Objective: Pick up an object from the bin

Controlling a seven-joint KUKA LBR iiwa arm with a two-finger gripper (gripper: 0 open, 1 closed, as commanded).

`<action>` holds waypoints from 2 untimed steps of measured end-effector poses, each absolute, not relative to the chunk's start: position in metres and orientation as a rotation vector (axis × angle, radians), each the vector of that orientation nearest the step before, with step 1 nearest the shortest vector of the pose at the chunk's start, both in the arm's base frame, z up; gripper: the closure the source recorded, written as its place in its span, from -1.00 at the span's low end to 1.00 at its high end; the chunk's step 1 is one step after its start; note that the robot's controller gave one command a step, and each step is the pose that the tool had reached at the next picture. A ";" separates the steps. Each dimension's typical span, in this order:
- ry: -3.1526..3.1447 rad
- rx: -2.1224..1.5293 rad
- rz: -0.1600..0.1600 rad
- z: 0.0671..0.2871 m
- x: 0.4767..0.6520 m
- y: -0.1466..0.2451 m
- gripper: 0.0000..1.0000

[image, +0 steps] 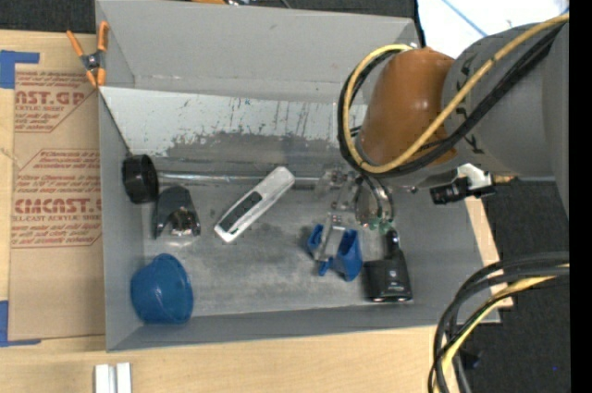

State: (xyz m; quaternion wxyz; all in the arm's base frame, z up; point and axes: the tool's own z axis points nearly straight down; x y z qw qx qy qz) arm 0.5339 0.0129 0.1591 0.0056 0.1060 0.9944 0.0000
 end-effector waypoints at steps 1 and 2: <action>3.141 -0.074 0.003 0.069 0.524 0.007 -1.00; 3.051 0.631 0.008 0.069 0.506 -0.030 -1.00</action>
Offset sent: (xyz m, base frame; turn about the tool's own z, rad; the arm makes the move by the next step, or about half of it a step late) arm -0.0271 -0.0432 -0.0891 0.1945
